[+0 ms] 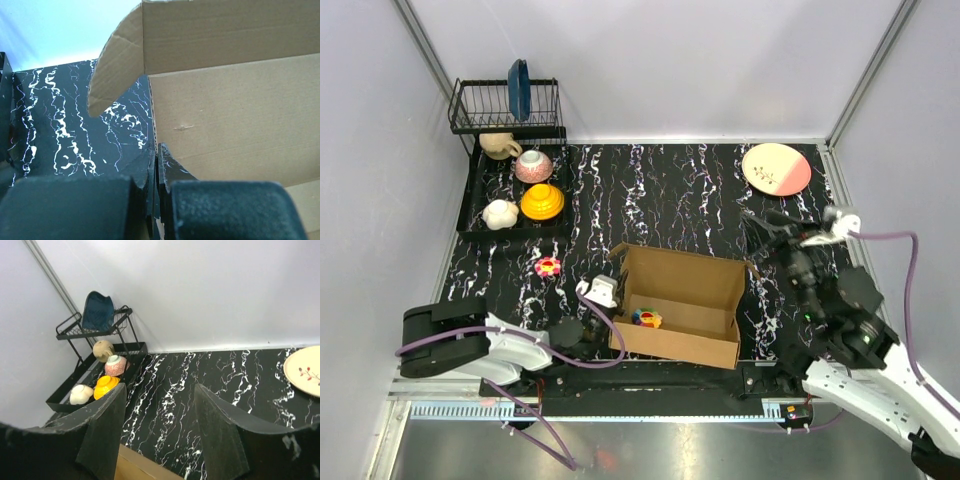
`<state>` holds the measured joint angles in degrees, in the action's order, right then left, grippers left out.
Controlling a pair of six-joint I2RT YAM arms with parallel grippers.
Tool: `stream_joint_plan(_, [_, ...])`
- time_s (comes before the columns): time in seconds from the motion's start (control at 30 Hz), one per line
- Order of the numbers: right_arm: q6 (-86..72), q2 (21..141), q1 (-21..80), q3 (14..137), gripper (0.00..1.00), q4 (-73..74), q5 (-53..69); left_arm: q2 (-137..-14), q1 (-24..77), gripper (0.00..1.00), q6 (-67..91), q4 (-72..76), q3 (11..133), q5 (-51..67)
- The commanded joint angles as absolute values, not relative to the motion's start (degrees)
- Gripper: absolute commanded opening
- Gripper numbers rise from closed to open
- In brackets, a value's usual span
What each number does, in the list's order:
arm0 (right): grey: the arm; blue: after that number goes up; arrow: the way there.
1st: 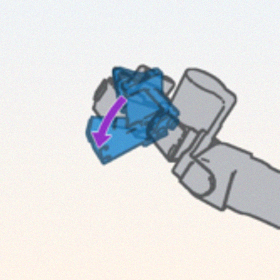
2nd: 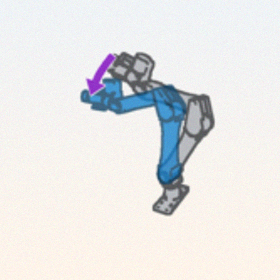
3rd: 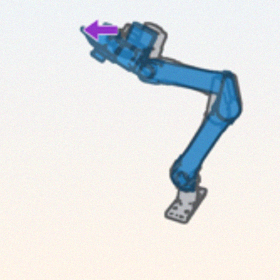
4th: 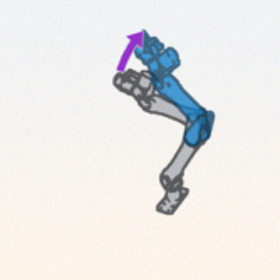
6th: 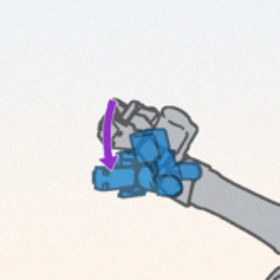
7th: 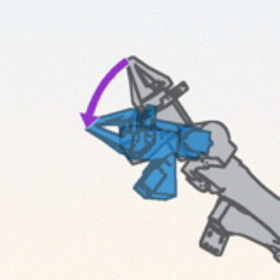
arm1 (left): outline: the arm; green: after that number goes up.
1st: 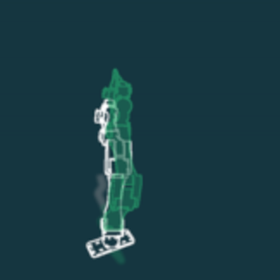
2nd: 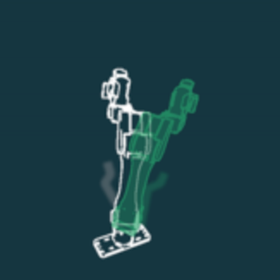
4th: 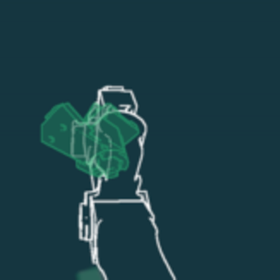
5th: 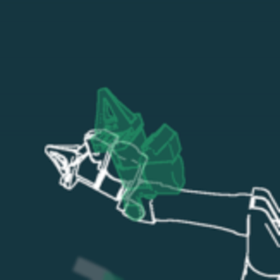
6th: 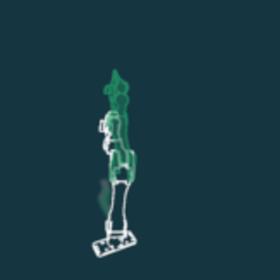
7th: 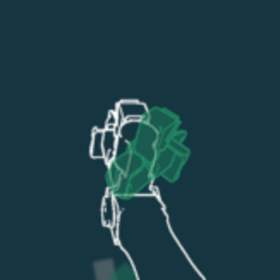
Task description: Fold the paper box
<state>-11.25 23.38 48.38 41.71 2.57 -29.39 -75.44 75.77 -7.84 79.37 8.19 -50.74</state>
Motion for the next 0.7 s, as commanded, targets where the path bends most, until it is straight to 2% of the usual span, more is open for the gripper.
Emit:
stream_joint_plan(0.0, [-5.98, 40.04, 48.87, 51.48, 0.63, 8.15, -27.43, -74.01, 76.46, 0.0, -8.43, 95.45, 5.63, -52.47])
stream_joint_plan(0.07, [-6.5, 49.16, 48.78, 57.02, 0.64, 13.78, -26.28, -72.95, 76.9, 0.0, -9.22, 95.45, 5.1, -52.47])
stream_joint_plan(0.2, [-6.33, 58.52, 48.78, 61.26, 0.65, 17.14, -24.0, -70.06, 77.43, 0.0, -11.33, 95.45, 4.13, -52.65])
stream_joint_plan(0.37, [-5.1, 55.31, 48.69, 58.45, 0.69, 13.28, -18.29, -68.73, 78.4, 0.0, -11.51, 95.36, 2.99, -53.26])
stream_joint_plan(0.5, [-1.69, 51.33, 48.78, 58.88, 0.77, 12.13, -15.12, -69.61, 78.75, 0.0, -11.87, 95.45, 2.99, -53.61])
stream_joint_plan(0.67, [2.02, 60.08, 48.78, 68.54, 0.78, 26.69, -9.5, -69.96, 79.36, 0.0, -11.51, 95.36, 2.55, -53.88])
